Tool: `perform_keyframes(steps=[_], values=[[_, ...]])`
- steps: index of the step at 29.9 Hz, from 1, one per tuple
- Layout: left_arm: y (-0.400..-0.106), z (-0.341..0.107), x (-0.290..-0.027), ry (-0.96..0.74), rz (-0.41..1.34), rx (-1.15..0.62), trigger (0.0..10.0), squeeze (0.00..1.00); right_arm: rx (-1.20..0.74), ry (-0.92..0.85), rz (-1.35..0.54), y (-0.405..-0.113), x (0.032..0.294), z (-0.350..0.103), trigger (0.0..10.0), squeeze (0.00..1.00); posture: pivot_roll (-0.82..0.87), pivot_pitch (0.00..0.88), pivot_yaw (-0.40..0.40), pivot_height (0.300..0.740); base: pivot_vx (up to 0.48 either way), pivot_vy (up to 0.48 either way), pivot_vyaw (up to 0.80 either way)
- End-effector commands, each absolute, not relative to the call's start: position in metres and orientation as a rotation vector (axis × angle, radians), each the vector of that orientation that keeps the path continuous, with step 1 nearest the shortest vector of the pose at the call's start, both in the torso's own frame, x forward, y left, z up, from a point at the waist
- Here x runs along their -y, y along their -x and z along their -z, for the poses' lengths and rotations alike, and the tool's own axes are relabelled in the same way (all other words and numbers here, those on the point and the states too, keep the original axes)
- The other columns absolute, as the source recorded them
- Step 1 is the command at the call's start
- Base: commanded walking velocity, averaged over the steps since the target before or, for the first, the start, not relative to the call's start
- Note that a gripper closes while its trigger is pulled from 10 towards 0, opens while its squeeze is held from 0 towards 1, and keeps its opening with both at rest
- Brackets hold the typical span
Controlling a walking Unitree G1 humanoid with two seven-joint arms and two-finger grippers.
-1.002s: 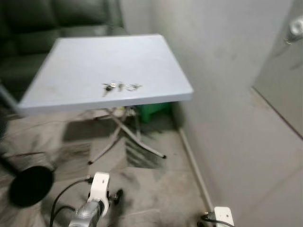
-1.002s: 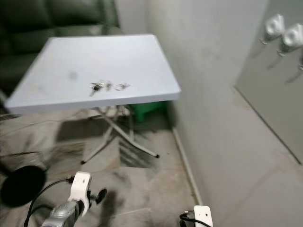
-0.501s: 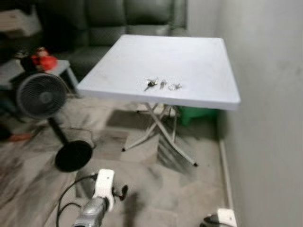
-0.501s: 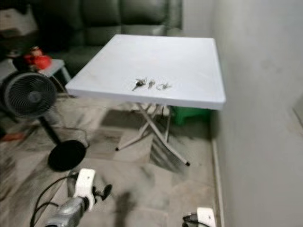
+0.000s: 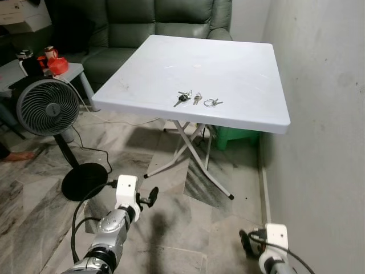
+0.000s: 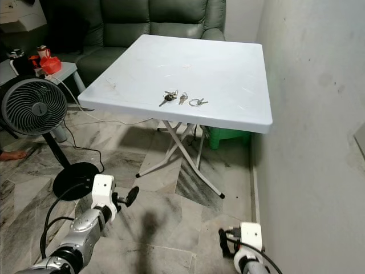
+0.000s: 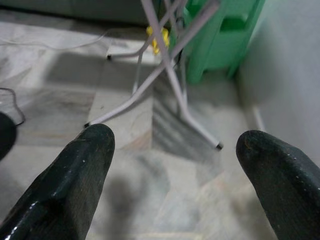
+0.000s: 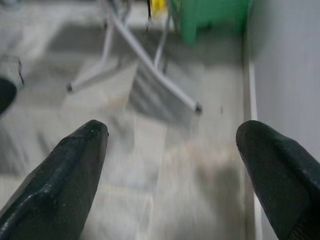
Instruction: Hang keys on a hook
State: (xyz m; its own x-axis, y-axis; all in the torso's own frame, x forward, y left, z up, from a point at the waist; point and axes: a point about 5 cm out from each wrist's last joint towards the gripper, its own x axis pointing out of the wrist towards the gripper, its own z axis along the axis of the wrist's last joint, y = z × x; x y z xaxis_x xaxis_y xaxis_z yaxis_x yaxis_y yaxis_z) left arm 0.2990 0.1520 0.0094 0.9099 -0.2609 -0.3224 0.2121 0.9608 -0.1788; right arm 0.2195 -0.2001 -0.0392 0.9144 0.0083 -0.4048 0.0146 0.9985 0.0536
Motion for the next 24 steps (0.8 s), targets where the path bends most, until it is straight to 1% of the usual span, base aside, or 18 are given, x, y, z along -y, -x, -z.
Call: perform_keyframes(steps=[1, 3, 4, 5, 8, 9, 14, 15, 20, 22, 24], values=[[-0.311, -0.026, -0.159, 0.149, 0.234, -0.270, 10.0, 0.00, -0.344, -0.058, -0.003, -0.230, 0.198, 0.029, 10.0, 0.00, -0.06, 0.000, 0.033, 0.740, 0.000, 0.000, 0.00], [-0.315, -0.032, -0.159, 0.165, 0.235, -0.242, 10.0, 0.00, -0.301, -0.058, -0.007, -0.235, 0.197, 0.023, 10.0, 0.00, -0.06, 0.000, 0.033, 0.740, 0.000, 0.000, 0.00], [-0.321, -0.040, -0.160, 0.181, 0.242, -0.197, 10.0, 0.00, -0.235, -0.062, -0.012, -0.243, 0.196, 0.012, 10.0, 0.00, -0.06, 0.000, 0.033, 0.740, 0.000, 0.000, 0.00], [-0.321, -0.040, -0.160, 0.181, 0.242, -0.197, 10.0, 0.00, -0.235, -0.062, -0.012, -0.243, 0.196, 0.012, 10.0, 0.00, -0.06, 0.000, 0.033, 0.740, 0.000, 0.000, 0.00], [-0.328, -0.053, -0.159, 0.185, 0.255, -0.131, 10.0, 0.00, -0.138, -0.074, -0.020, -0.253, 0.194, -0.004, 10.0, 0.00, -0.06, 0.000, 0.032, 0.740, 0.000, 0.000, 0.00], [-0.333, -0.063, -0.158, 0.191, 0.265, -0.088, 10.0, 0.00, -0.076, -0.075, -0.027, -0.260, 0.192, -0.016, 10.0, 0.00, -0.06, 0.000, 0.031, 0.740, 0.000, 0.000, 0.00], [-0.339, -0.077, -0.155, 0.203, 0.282, -0.026, 10.0, 0.00, 0.009, -0.074, -0.030, -0.270, 0.191, -0.035, 10.0, 0.00, -0.05, 0.000, 0.029, 0.740, 0.000, 0.000, 0.00], [-0.342, -0.084, -0.153, 0.206, 0.293, 0.003, 10.0, 0.00, 0.051, -0.077, -0.036, -0.276, 0.189, -0.046, 10.0, 0.00, -0.05, 0.000, 0.029, 0.740, 0.000, 0.000, 0.00], [-0.345, -0.095, -0.153, 0.211, 0.292, 0.052, 10.0, 0.00, 0.105, -0.067, -0.046, -0.280, 0.188, -0.061, 10.0, 0.00, -0.05, 0.000, 0.028, 0.740, 0.000, 0.000, 0.00], [-0.343, -0.109, -0.153, 0.249, 0.316, 0.124, 10.0, 0.00, 0.161, -0.046, -0.070, -0.279, 0.187, -0.079, 10.0, 0.00, -0.06, 0.000, 0.026, 0.740, 0.000, 0.000, 0.00], [-0.342, -0.113, -0.154, 0.256, 0.320, 0.142, 10.0, 0.00, 0.172, -0.045, -0.077, -0.278, 0.186, -0.082, 10.0, 0.00, -0.06, 0.000, 0.026, 0.740, 0.000, 0.000, 0.00]])
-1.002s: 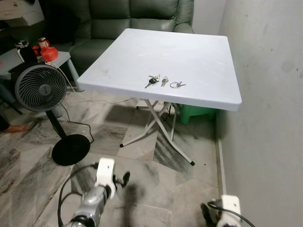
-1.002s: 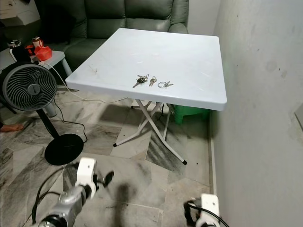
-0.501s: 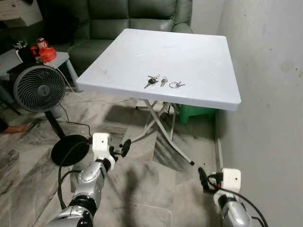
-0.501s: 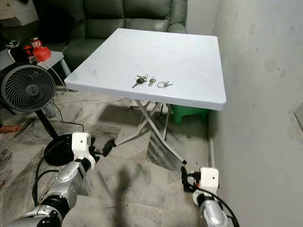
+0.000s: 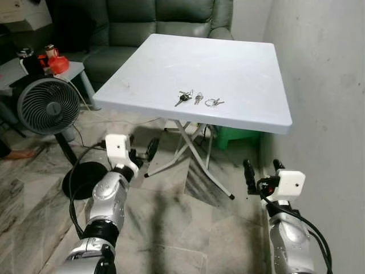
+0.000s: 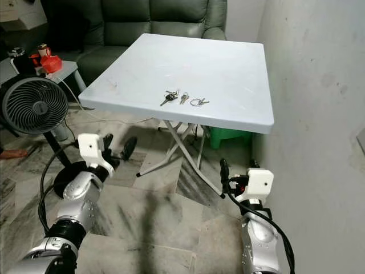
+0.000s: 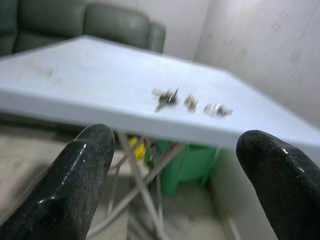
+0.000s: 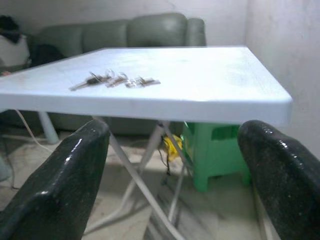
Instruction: Hang keys on a hook
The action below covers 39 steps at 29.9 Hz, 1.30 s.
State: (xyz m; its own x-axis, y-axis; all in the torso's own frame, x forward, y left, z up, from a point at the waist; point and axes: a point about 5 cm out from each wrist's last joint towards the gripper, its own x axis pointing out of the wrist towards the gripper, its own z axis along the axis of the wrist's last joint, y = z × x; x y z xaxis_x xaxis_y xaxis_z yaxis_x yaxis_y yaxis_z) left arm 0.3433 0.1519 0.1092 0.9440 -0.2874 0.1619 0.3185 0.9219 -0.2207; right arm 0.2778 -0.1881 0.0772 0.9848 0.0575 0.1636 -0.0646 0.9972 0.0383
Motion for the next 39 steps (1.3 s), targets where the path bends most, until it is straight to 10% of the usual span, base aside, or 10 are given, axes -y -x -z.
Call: perform_keyframes(steps=[1, 39], values=[[-0.341, -0.115, -0.155, 0.265, 0.322, 0.153, 10.0, 0.00, 0.177, -0.045, -0.082, -0.277, 0.186, -0.084, 10.0, 0.00, -0.06, 0.000, 0.026, 0.740, 0.000, 0.000, 0.00], [-0.340, -0.130, -0.156, 0.313, 0.266, 0.122, 10.0, 0.00, 0.173, -0.025, -0.073, -0.269, 0.181, -0.103, 10.0, 0.00, -0.05, 0.000, 0.012, 0.740, 0.000, 0.152, 0.00]])
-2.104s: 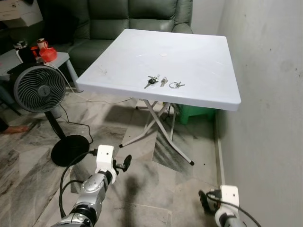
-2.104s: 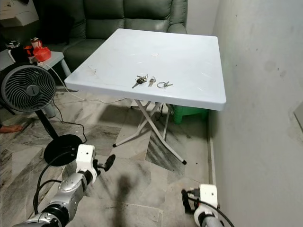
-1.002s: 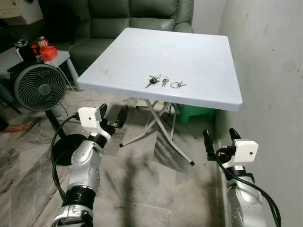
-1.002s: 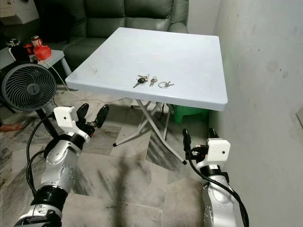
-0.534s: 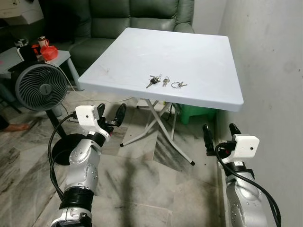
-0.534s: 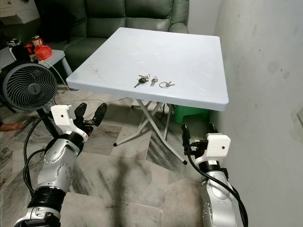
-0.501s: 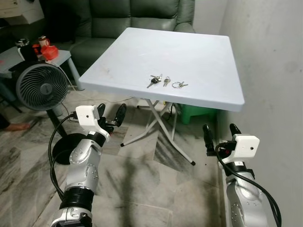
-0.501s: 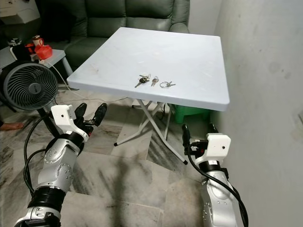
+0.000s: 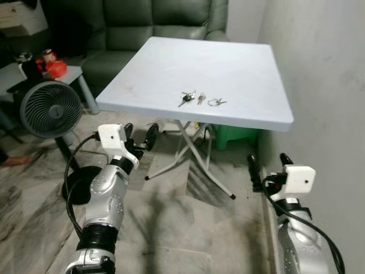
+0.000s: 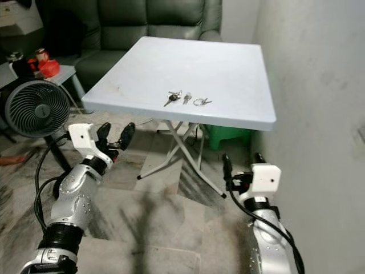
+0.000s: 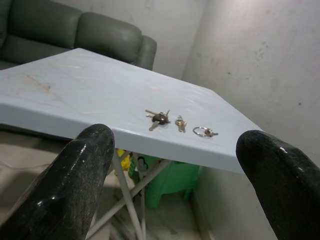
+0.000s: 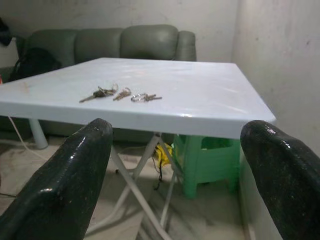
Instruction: Hang keys on a hook
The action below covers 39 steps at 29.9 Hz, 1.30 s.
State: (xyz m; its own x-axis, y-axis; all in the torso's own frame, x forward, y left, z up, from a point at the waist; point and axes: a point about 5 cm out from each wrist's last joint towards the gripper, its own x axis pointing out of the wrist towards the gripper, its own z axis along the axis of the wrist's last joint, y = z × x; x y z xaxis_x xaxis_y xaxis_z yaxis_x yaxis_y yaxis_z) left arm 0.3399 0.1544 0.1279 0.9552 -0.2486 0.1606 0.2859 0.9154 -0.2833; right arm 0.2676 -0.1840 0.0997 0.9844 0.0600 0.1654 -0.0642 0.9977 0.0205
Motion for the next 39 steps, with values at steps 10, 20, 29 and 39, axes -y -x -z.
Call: perform_keyframes(steps=[10, 20, 29, 39], values=[[-0.3397, -0.1293, -0.1529, 0.304, 0.280, 0.107, 10.0, 0.00, 0.169, -0.013, -0.077, -0.2670, 0.1845, -0.1043, 10.0, 0.00, -0.05, 0.000, 0.004, 0.740, 0.000, 0.000, 0.00], [-0.3390, -0.1281, -0.1521, 0.297, 0.299, 0.086, 10.0, 0.00, 0.170, -0.009, -0.074, -0.2651, 0.1856, -0.1052, 10.0, 0.00, -0.05, 0.000, 0.007, 0.740, 0.000, 0.000, 0.00], [-0.3398, -0.1300, -0.1519, 0.295, 0.315, 0.087, 10.0, 0.00, 0.167, -0.012, -0.075, -0.2652, 0.1844, -0.1044, 10.0, 0.00, -0.05, 0.000, 0.009, 0.740, 0.290, 0.000, 0.00], [-0.3400, -0.1303, -0.1524, 0.291, 0.317, 0.083, 10.0, 0.00, 0.168, -0.012, -0.071, -0.2650, 0.1842, -0.1045, 10.0, 0.00, -0.05, 0.000, 0.015, 0.740, 0.414, 0.000, 0.00]])
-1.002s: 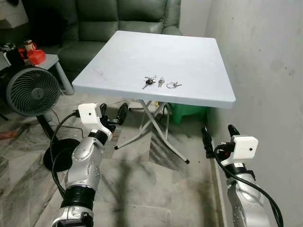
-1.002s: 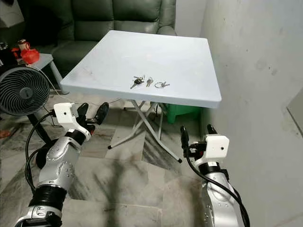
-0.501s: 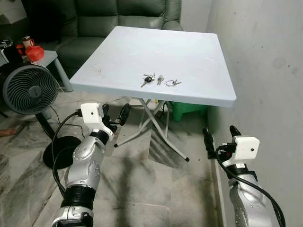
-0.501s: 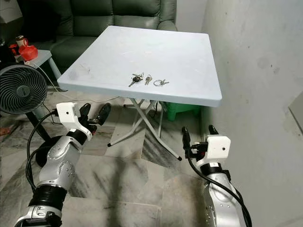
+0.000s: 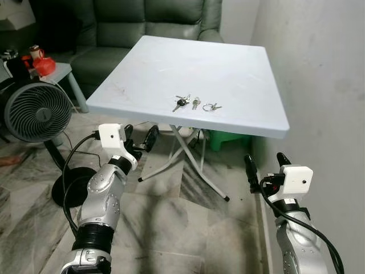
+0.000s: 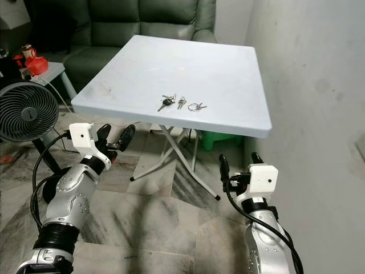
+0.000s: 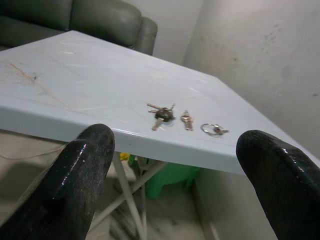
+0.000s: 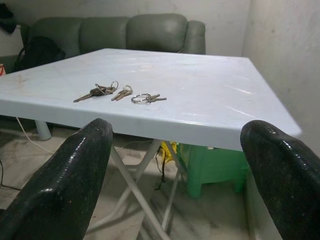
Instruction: Hang keys on a hook
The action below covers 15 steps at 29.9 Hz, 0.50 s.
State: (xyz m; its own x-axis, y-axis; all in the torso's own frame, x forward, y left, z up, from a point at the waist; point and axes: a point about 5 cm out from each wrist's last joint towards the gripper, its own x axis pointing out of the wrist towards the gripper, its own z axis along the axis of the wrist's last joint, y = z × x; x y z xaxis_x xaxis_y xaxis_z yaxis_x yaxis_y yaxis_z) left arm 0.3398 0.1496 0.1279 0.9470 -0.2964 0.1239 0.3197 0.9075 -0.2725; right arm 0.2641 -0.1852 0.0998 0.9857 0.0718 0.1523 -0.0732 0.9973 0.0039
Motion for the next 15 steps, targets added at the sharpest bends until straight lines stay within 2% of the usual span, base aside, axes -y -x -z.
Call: perform_keyframes(steps=[1, 15], values=[[-0.3400, -0.1302, -0.1523, 0.289, 0.318, 0.082, 10.0, 0.00, 0.167, -0.013, -0.069, -0.2649, 0.1839, -0.1040, 10.0, 0.00, -0.05, 0.000, 0.018, 0.740, 0.420, 0.000, 0.00], [-0.3419, -0.1326, -0.1492, 0.277, 0.334, 0.085, 10.0, 0.00, 0.173, -0.018, -0.064, -0.2662, 0.1824, -0.1036, 10.0, 0.00, -0.05, 0.000, 0.028, 0.740, 0.417, 0.000, 0.00]])
